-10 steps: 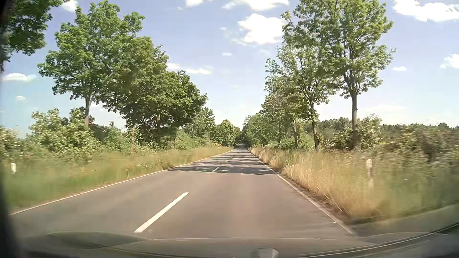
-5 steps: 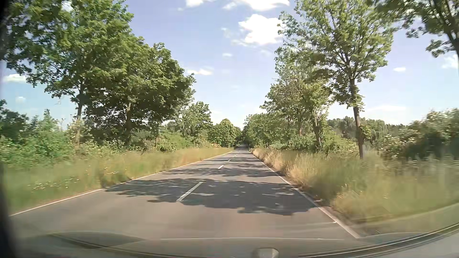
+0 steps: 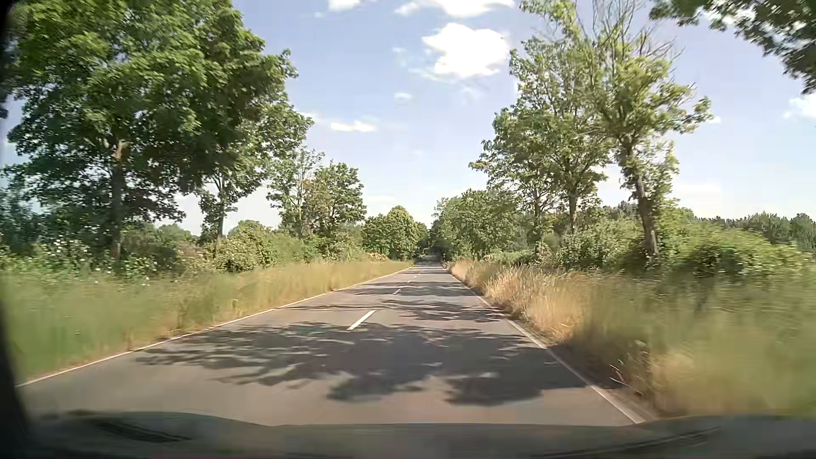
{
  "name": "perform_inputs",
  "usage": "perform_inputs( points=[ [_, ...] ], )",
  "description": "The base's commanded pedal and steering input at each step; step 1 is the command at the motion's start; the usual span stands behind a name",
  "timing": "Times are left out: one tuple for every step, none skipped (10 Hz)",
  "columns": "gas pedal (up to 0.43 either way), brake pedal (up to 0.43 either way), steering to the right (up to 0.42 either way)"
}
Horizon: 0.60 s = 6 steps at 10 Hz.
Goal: Follow the waypoints while adhering to traffic rules and regulations
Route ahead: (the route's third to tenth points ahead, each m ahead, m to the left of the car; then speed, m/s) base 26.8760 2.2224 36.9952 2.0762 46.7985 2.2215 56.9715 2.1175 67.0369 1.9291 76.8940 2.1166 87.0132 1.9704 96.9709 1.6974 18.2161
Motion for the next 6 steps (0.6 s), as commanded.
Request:
perform_inputs(
  points=[
    [0.047,0.030,0.001],
    [0.008,0.030,0.001],
    [0.000,0.030,0.001],
    [0.000,0.030,0.001],
    [0.000,0.030,0.001],
    [0.000,0.030,0.001]
  ],
)
